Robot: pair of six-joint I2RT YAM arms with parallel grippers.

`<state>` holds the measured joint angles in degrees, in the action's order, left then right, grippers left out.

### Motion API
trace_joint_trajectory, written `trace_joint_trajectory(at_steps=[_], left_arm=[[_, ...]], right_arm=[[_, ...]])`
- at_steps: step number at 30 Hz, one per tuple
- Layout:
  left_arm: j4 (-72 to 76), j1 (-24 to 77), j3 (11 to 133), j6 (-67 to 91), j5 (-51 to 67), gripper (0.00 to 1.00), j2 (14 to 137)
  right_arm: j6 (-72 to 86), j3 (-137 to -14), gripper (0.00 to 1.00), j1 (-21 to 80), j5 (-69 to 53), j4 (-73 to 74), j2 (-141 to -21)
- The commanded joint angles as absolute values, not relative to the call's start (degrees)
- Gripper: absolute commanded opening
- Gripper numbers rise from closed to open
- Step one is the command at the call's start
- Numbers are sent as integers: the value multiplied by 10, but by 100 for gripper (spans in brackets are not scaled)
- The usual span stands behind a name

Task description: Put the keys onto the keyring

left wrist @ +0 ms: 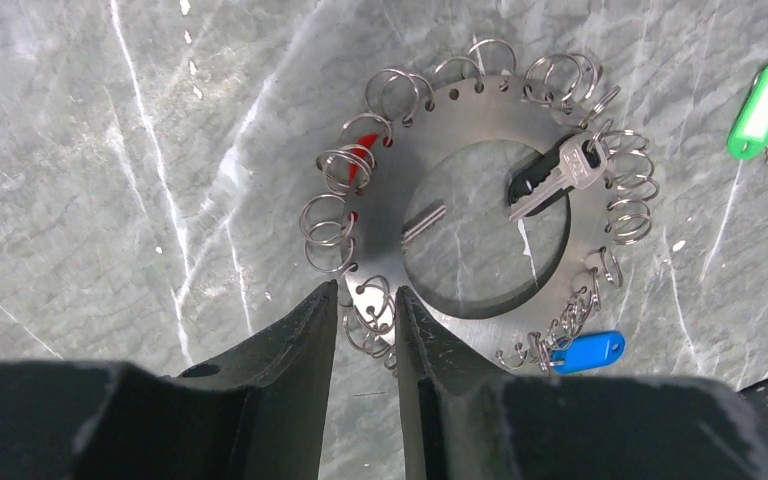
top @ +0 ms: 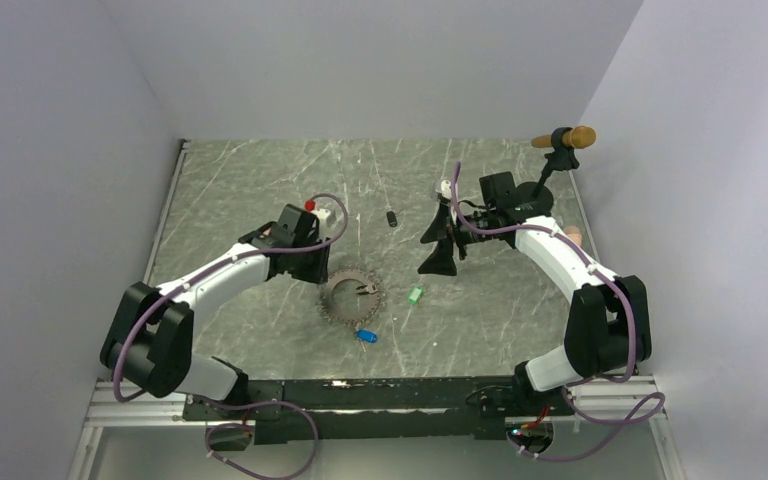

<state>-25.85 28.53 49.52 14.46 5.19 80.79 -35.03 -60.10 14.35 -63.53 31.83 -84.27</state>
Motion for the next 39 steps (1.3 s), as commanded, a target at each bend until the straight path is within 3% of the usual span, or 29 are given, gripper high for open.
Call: trace_joint_trajectory(at_steps=[1,10,16,28,39], left_arm=[[-233,263,516,140,106,34,810],[-204,253,525,189,131,33,850],[-216,257,549,232,88,30,878],[-231,311,627,218,102,29,943],[-305,336,723,260,2,25,1023]], right_arm=[[-368,-616,100,143,-643,327,-841],[-373,-619,100,143,-643,331,-843],[-374,-620,100,143,-643,334,-846],[-378,-621,100,143,-642,338,-851],[-385,-625,100,143,-642,347,-852]])
